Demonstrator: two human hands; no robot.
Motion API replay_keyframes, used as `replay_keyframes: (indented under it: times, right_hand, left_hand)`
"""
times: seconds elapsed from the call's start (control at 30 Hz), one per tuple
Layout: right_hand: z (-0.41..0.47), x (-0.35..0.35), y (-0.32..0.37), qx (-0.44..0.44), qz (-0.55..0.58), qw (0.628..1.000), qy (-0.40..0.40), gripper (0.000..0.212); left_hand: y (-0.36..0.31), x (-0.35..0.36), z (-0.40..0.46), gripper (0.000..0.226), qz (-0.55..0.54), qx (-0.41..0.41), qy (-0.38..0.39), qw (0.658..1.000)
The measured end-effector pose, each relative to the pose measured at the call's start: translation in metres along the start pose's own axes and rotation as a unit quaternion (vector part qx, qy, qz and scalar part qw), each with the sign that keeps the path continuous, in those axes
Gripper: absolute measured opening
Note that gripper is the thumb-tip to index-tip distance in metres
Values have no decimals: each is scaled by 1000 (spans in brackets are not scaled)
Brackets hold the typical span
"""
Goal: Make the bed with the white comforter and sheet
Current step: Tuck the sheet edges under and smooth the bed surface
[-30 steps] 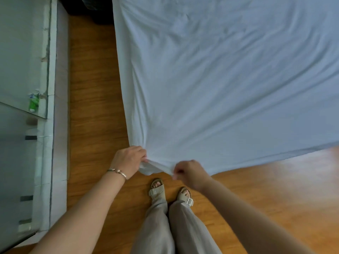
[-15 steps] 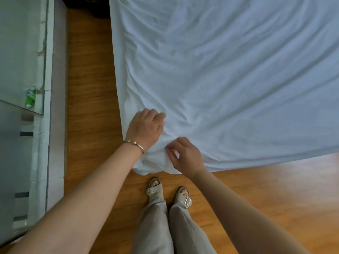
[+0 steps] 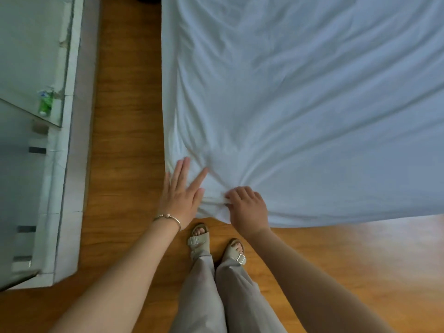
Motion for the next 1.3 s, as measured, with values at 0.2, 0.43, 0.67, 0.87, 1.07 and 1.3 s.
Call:
replay_keyframes:
  times: [0.2, 0.43, 0.67, 0.87, 1.07, 1.3]
  right_hand:
    - [29, -34, -25, 43, 138, 989, 13, 17]
    - [9, -43, -24, 19, 193, 981, 16, 45]
    - [16, -74, -5, -37, 205, 978, 15, 73]
    - [-2, 2, -2, -39, 11, 934, 355, 87]
    - [3, 3, -2, -43, 27, 935, 350, 71]
    - [-10, 6, 9, 19, 176, 938, 299, 36]
  left_hand:
    - [-16, -25, -8, 83, -460, -284, -188, 820]
    - [-38, -29, 40, 89, -598, -388, -54, 699]
    - [-56, -34, 26, 48, -783, -344, -37, 517]
    - [8, 8, -13, 52, -623, -456, -15, 636]
    - [-74, -71, 55, 53, -10, 4, -152, 988]
    - [-3, 6, 67, 88, -12, -124, 139, 982]
Point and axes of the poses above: each hand's wrist, its own z-axis towards the middle knuckle, its own x-axis out of the palm, y = z × x, the point moved 6 cm from there along z, towards the middle knuckle, and after that the axes turned 1 degree about -x, right-handed, at the moved point
